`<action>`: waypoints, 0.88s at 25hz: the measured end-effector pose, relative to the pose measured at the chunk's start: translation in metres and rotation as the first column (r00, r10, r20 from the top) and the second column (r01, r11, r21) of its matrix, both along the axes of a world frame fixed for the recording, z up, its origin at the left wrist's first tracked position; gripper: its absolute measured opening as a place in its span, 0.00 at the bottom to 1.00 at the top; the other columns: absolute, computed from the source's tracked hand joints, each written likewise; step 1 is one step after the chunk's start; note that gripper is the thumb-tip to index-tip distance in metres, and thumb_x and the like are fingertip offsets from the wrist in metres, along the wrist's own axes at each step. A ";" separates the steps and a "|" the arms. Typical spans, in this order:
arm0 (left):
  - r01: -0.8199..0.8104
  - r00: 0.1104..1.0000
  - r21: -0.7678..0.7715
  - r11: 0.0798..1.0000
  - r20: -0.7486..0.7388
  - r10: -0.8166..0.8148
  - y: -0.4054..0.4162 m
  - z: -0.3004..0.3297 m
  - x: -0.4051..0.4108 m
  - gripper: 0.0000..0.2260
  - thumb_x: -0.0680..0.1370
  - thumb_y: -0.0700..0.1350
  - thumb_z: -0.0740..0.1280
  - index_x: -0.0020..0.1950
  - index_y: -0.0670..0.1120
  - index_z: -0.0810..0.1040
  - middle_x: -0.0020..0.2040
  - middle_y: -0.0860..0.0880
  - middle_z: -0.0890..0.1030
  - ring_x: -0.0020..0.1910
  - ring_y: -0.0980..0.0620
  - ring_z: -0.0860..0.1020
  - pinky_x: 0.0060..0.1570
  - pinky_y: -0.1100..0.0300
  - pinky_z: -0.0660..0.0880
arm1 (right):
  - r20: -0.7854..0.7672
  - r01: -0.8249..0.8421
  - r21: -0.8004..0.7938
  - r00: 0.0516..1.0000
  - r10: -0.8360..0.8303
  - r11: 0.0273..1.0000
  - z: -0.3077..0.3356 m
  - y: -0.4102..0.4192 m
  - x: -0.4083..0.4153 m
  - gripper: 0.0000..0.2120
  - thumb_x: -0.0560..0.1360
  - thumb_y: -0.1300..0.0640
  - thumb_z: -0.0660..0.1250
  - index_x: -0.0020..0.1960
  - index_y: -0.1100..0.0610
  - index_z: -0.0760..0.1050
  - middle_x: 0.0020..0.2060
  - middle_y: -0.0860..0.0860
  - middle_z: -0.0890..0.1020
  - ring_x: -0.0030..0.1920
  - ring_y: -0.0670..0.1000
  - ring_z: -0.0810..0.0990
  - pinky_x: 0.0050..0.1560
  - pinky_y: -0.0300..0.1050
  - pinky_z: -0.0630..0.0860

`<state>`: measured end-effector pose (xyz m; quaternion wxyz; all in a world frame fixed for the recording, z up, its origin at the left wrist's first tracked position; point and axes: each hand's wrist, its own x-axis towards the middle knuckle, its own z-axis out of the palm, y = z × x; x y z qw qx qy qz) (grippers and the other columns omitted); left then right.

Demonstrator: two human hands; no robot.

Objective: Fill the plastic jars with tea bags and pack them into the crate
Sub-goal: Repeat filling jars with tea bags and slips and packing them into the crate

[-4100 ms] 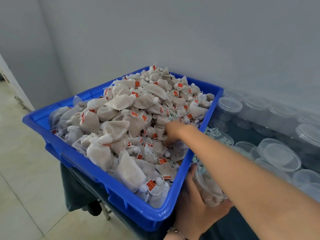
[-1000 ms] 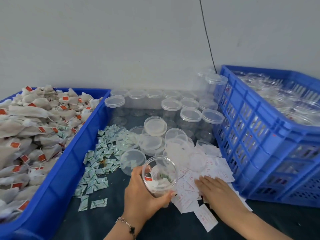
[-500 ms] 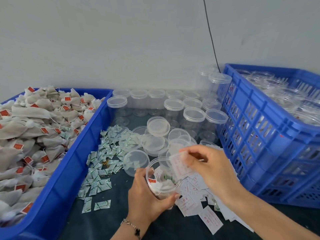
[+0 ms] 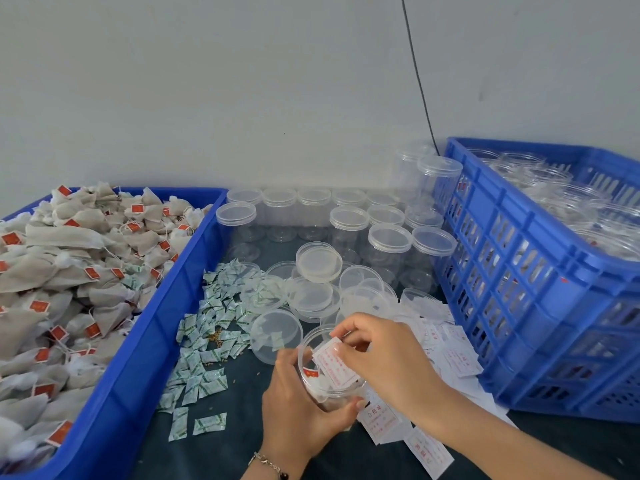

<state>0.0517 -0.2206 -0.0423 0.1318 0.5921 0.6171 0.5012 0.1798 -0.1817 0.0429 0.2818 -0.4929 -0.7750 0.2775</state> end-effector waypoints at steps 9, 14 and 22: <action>-0.058 0.998 -0.042 0.997 0.004 0.059 0.002 -0.010 0.000 0.39 0.53 0.67 0.69 0.54 0.42 0.73 0.45 0.53 0.77 0.38 0.57 0.77 0.34 0.69 0.68 | 0.181 -0.068 0.157 0.983 0.039 0.985 -0.010 0.001 -0.001 0.19 0.73 0.58 0.68 0.60 0.42 0.73 0.53 0.36 0.72 0.43 0.35 0.66 0.43 0.25 0.65; -0.014 0.994 -0.084 0.996 0.103 0.022 -0.002 -0.009 -0.002 0.37 0.50 0.67 0.71 0.54 0.53 0.69 0.46 0.58 0.76 0.43 0.58 0.79 0.36 0.66 0.72 | 0.184 -0.088 0.205 0.982 0.050 0.975 -0.010 -0.002 0.010 0.19 0.74 0.46 0.67 0.63 0.44 0.71 0.57 0.35 0.65 0.56 0.35 0.63 0.51 0.20 0.60; 0.337 0.936 0.174 0.925 0.047 -0.350 0.014 0.146 0.061 0.38 0.57 0.73 0.70 0.57 0.53 0.68 0.51 0.61 0.77 0.45 0.59 0.80 0.38 0.62 0.78 | 0.008 -0.017 0.255 1.000 0.015 0.967 0.120 -0.011 0.112 0.09 0.71 0.39 0.60 0.49 0.39 0.71 0.43 0.35 0.79 0.38 0.36 0.79 0.35 0.32 0.76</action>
